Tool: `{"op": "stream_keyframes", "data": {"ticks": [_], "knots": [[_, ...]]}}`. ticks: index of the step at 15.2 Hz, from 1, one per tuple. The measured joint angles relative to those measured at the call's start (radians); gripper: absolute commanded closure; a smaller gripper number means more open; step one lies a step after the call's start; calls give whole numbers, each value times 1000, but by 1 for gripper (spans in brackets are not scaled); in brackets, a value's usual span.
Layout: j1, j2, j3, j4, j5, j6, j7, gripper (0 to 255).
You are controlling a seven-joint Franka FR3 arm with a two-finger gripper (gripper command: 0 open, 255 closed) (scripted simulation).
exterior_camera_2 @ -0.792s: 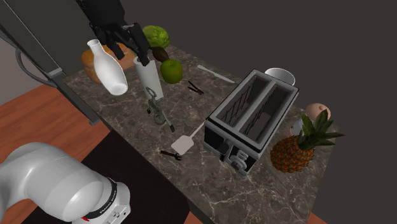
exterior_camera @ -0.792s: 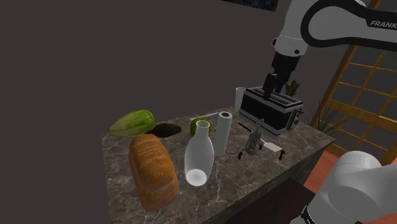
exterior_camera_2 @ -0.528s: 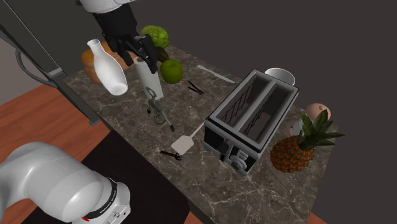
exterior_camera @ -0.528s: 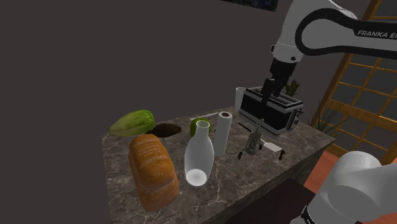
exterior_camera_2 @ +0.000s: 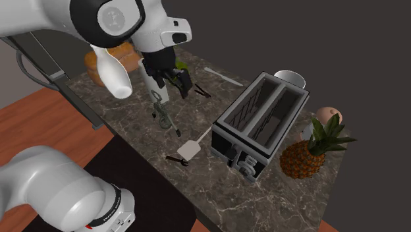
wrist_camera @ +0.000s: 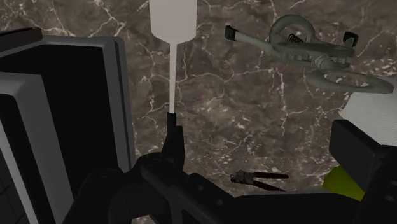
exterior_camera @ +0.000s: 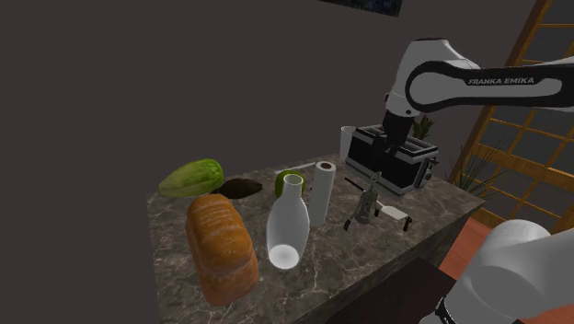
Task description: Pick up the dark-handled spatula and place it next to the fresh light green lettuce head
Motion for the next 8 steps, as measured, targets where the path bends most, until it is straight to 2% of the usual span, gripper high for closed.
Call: {"op": "stream_keyframes", "data": {"ticks": [8], "knots": [[-44, 185, -131, -81, -14, 260, -53, 0]]}}
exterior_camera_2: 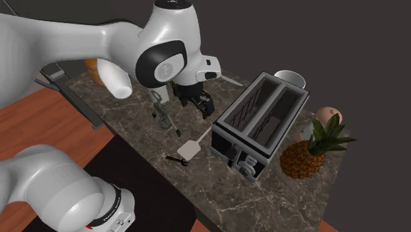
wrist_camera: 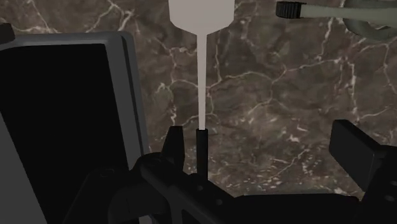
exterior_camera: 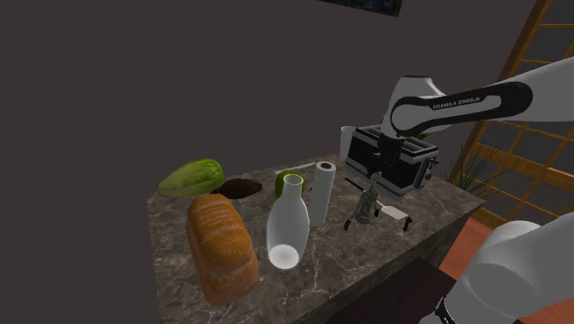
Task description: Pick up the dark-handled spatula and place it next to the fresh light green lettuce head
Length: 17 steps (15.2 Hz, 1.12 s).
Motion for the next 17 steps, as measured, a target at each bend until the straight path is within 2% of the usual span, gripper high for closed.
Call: {"op": "stream_keyframes", "data": {"ticks": [8, 13, 17], "knots": [[-3, 212, -99, -14, 47, 218, -63, 0], [1, 269, -114, -44, 61, 303, -77, 0], [4, 285, -117, -43, 67, 323, -85, 0]]}}
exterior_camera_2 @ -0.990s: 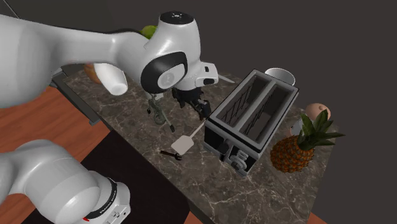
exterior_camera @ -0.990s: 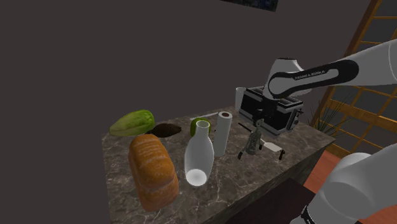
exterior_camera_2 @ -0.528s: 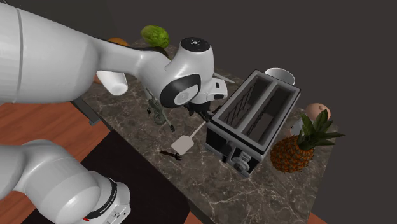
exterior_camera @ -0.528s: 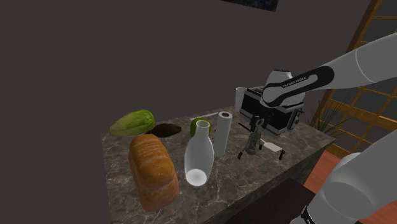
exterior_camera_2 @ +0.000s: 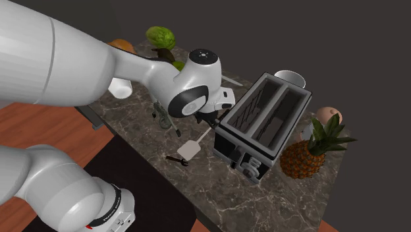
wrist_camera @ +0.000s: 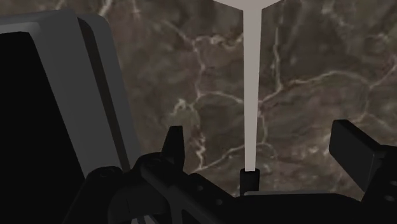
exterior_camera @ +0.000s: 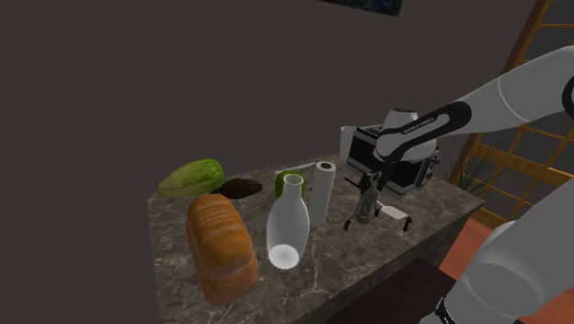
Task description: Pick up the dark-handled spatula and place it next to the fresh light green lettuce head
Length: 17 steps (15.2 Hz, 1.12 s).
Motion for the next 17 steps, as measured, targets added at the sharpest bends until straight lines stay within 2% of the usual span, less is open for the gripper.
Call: {"op": "stream_keyframes", "data": {"ticks": [3, 4, 14, 17], "knots": [[0, 2, 0, 1, 1, 2, -1, 0], [0, 1, 0, 0, 0, 2, -1, 255], [0, 2, 0, 2, 1, 0, 0, 255], [-4, -16, 3, 11, -5, -33, 4, 255]]}}
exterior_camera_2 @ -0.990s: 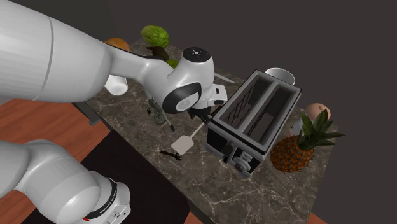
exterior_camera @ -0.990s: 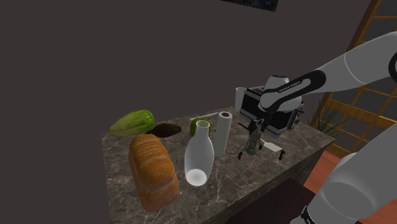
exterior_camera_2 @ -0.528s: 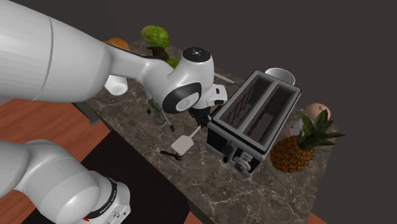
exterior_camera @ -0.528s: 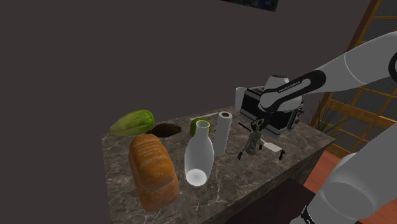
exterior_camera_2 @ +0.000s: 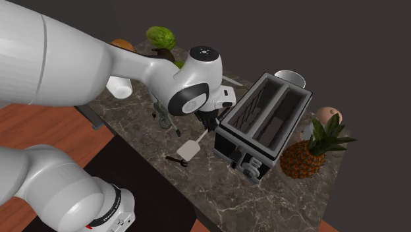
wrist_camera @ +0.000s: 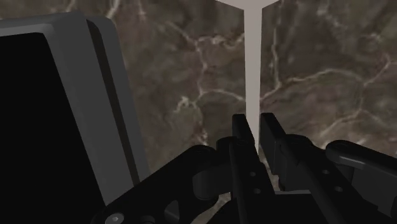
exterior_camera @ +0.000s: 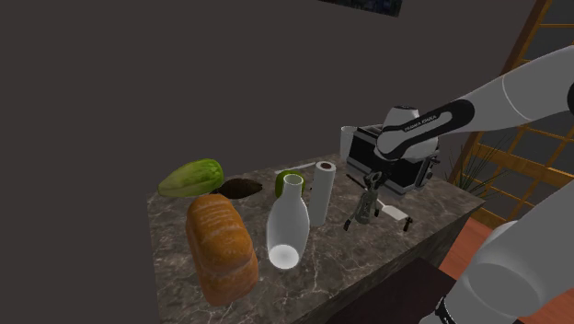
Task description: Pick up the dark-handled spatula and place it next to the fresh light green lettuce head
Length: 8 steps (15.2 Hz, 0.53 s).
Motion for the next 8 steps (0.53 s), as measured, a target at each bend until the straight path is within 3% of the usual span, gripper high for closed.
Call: {"op": "stream_keyframes", "data": {"ticks": [8], "knots": [[-8, -77, 18, 45, -18, -121, 19, 255]]}}
